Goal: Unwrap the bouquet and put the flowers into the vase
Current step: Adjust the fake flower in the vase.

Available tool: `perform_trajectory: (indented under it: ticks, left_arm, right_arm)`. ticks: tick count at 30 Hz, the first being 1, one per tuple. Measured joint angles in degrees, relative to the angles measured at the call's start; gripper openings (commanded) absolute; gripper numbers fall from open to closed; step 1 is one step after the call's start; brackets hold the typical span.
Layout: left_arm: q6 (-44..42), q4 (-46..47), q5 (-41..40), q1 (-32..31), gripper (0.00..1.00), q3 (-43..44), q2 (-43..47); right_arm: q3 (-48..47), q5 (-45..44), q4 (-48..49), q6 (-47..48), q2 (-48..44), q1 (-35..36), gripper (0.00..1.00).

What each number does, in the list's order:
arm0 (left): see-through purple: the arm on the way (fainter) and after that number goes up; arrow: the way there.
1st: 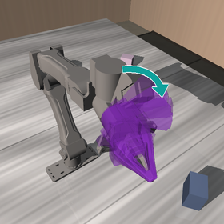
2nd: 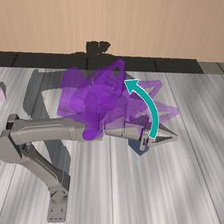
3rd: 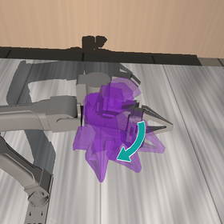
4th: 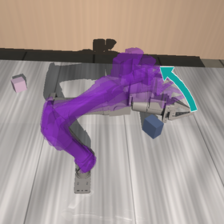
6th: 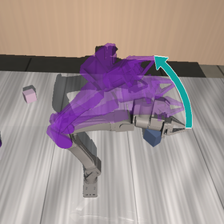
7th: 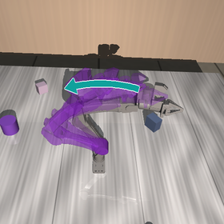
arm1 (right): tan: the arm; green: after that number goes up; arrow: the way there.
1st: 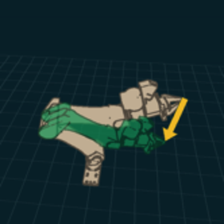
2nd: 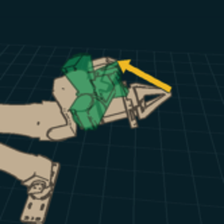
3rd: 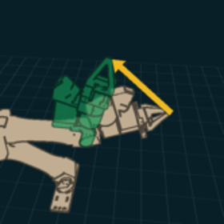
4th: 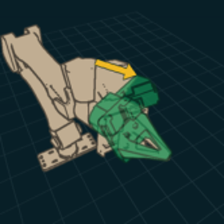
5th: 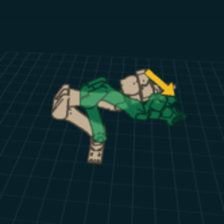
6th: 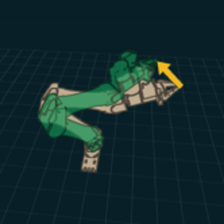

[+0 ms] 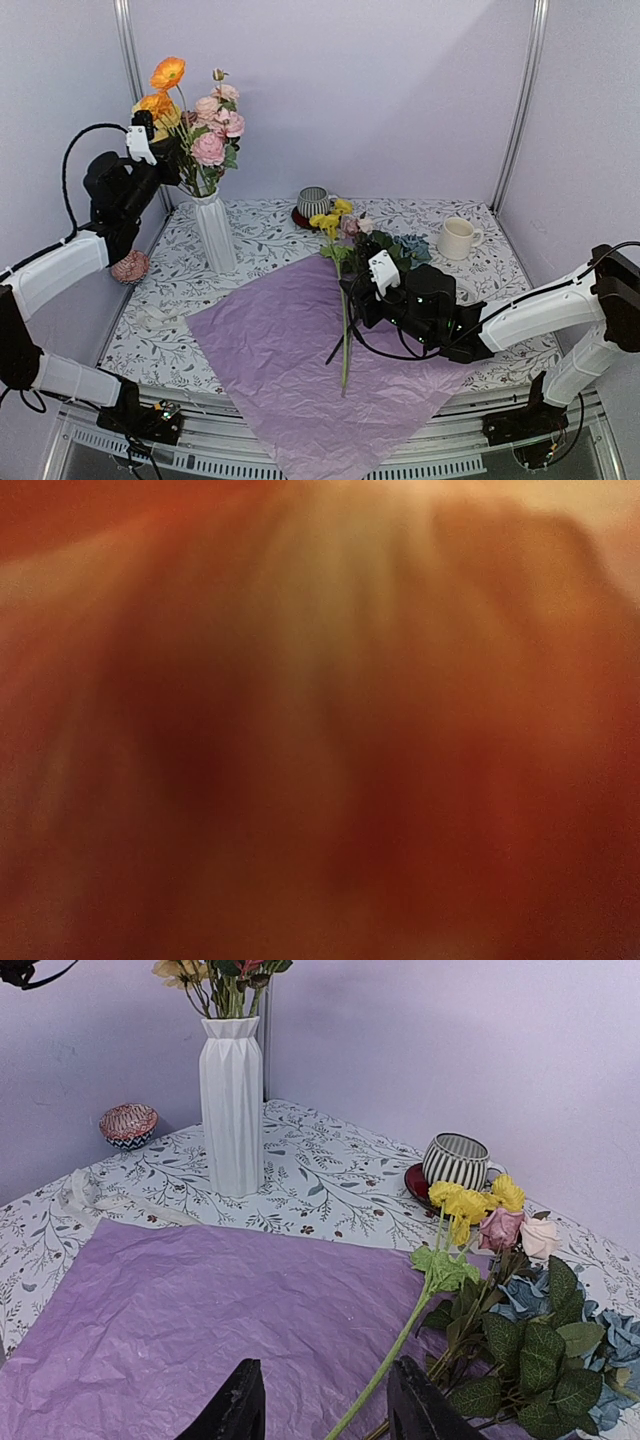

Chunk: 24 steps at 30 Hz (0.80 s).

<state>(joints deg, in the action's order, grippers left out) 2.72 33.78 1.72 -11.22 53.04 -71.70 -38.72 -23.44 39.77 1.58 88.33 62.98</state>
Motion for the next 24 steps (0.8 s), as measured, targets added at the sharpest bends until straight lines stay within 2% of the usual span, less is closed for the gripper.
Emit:
perform_trajectory:
  ticks: [8, 13, 16, 18, 22, 24]
  left_arm:
    - [0.1, -0.8, 0.0, 0.0, 0.0, 0.0, -0.6]
    - [0.1, -4.4, -0.7, 0.0, 0.0, 0.7, 0.0]
    - [0.2, -6.6, -0.8, 0.0, 0.22, 1.0, 1.3]
    - [0.3, -8.3, -0.8, 0.0, 0.28, 1.5, 1.9]
    - [0.9, -11.9, -0.7, 0.1, 0.32, 2.0, 2.2]
    - [1.2, -13.0, -0.7, 0.1, 0.4, 2.0, 2.4]
  right_arm:
    - [0.0, 0.0, -0.3, 0.0, 0.0, 0.0, 0.44]
    - [-0.1, 0.0, -0.4, 0.0, 0.3, 0.0, 0.44]
    - [-0.3, 0.0, -0.4, 0.0, 0.5, 0.0, 0.44]
    - [-0.3, 0.0, -0.4, 0.0, 0.7, 0.0, 0.44]
    - [-0.3, 0.0, -0.7, 0.0, 0.8, 0.0, 0.44]
    - [-0.3, 0.0, -0.9, 0.0, 0.8, 0.0, 0.44]
